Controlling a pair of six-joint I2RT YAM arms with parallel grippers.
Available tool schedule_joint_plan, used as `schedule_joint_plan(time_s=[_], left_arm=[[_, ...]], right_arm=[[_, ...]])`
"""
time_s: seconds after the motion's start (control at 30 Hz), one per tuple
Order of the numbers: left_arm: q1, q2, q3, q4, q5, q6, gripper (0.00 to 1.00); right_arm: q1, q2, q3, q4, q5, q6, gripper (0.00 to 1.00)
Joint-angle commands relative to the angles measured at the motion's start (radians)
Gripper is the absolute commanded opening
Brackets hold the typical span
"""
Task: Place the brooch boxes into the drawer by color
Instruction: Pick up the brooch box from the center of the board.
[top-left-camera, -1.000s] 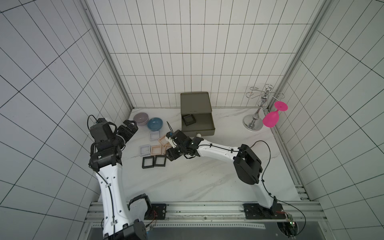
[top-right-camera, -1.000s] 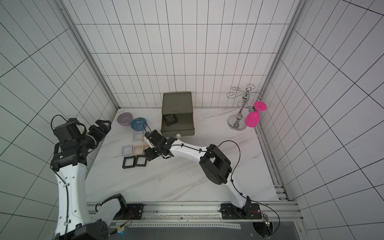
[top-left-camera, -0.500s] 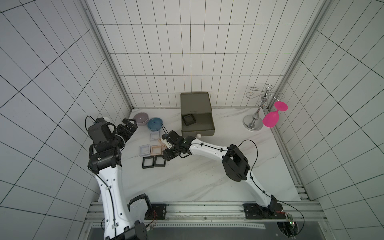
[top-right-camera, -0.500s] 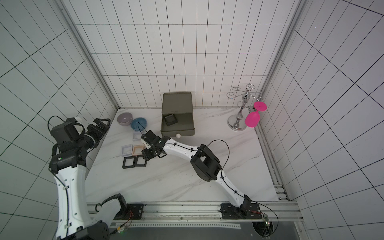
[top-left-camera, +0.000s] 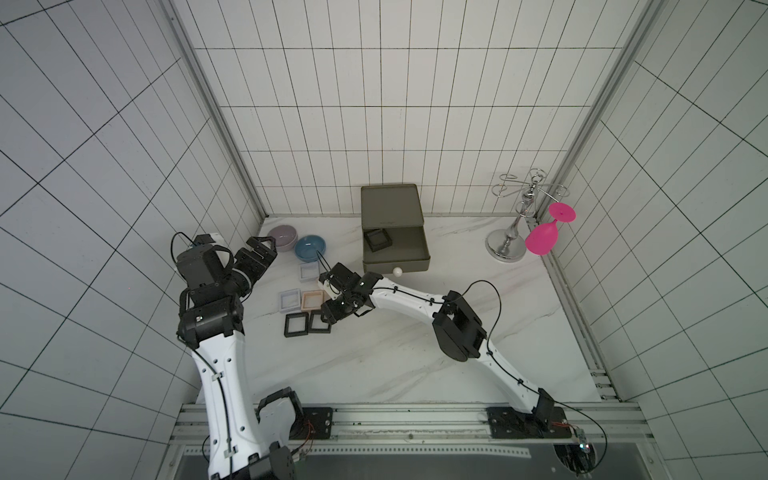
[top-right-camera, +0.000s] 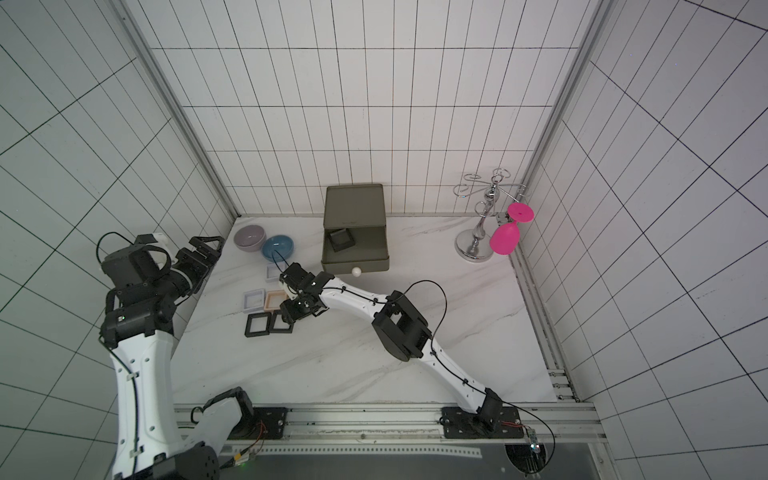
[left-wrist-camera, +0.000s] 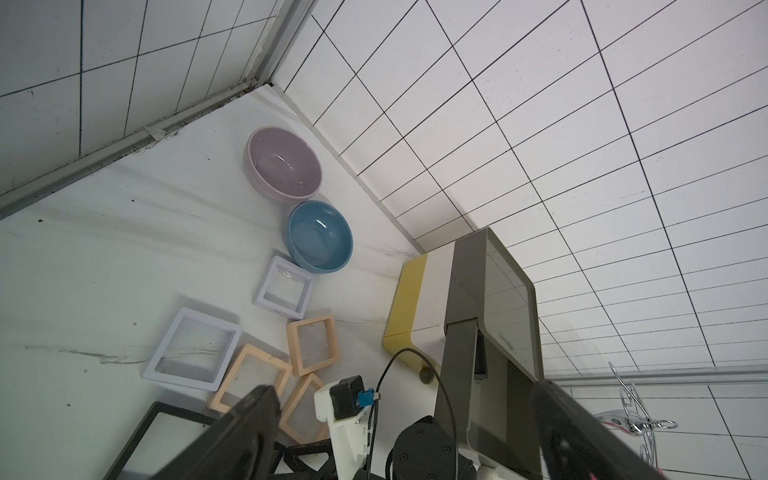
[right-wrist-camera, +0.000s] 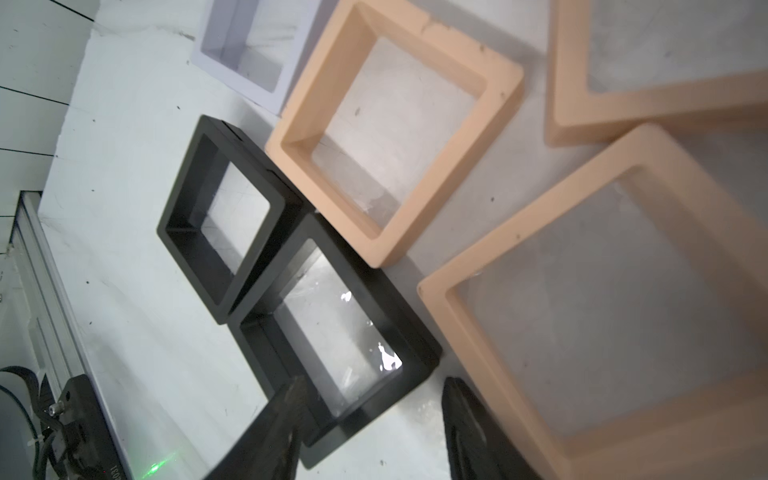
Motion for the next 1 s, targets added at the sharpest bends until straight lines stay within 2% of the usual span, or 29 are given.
schedule_joint_plan(time_s=[0.0, 0.17, 0.4, 0.7, 0.97], left_arm=[[0.004, -0.02, -0.009, 0.02, 0.009, 0.006, 0.99], [0.004, -0.026, -0.013, 0.02, 0.01, 0.006, 0.98], [0.004, -0.034, -0.015, 0.016, 0.01, 0.01, 0.98], [0.004, -0.039, -0.015, 0.014, 0.012, 0.011, 0.99], [0.004, -0.041, -0.011, 0.013, 0.012, 0.013, 0.99]], right_arm=[[0.008, 0.016, 0.051, -0.044, -0.001, 0.015, 0.56], [0.008, 0.031, 0.066, -0.053, 0.009, 0.023, 0.54], [0.008, 0.078, 0.148, -0.116, 0.032, 0.023, 0.45], [0.008, 0.087, 0.162, -0.154, 0.065, 0.022, 0.38], [0.004, 0.068, 0.142, -0.205, 0.104, -0.002, 0.27]])
